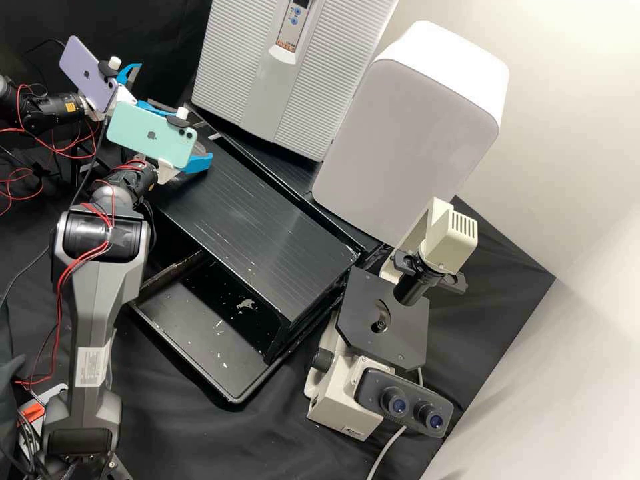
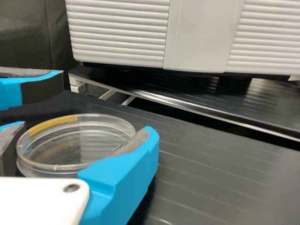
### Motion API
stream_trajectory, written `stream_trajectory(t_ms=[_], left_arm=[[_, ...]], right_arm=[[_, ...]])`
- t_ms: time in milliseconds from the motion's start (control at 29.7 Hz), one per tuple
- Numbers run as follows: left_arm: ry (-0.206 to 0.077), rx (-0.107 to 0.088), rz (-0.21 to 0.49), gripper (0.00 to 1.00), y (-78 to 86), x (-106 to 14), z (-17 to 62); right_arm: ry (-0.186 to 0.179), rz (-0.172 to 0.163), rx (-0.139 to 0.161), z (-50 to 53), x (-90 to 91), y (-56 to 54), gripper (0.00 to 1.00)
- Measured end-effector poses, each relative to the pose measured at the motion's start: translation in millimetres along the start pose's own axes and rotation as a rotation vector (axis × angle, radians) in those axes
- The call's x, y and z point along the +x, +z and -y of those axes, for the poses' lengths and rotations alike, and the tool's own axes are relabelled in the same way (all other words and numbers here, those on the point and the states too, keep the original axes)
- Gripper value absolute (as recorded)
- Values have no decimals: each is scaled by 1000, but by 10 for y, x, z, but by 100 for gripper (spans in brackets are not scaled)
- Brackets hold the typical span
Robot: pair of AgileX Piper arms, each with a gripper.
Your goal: Slide the petri dish to the left
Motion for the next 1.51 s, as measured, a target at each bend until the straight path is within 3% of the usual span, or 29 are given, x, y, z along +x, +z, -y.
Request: stream_trajectory(t_ms=[67, 101, 269, 706, 941, 1109, 1311, 1513], left_arm=[[0, 0, 0, 100, 0, 0, 0], [0, 0, 0, 100, 0, 0, 0], [0, 0, 0, 100, 0, 0, 0], [0, 0, 0, 100, 0, 0, 0], [0, 0, 0, 100, 0, 0, 0], [0, 0, 0, 100, 0, 0, 0], [0, 0, 0, 100, 0, 0, 0], [0, 0, 0, 100, 0, 0, 0]], right_arm=[[1, -1, -4, 2, 14, -7, 0], [1, 0, -7, 5, 19, -6, 100], [-2, -4, -51, 19, 11, -21, 100], [-7, -9, -66, 74, -18, -21, 100], [13, -23, -88, 50, -164, -4, 100], [53, -57, -118, 3, -347, -22, 100], [95, -135, -121, -47, -610, -88, 100], [156, -181, -111, -100, -858, -94, 100]])
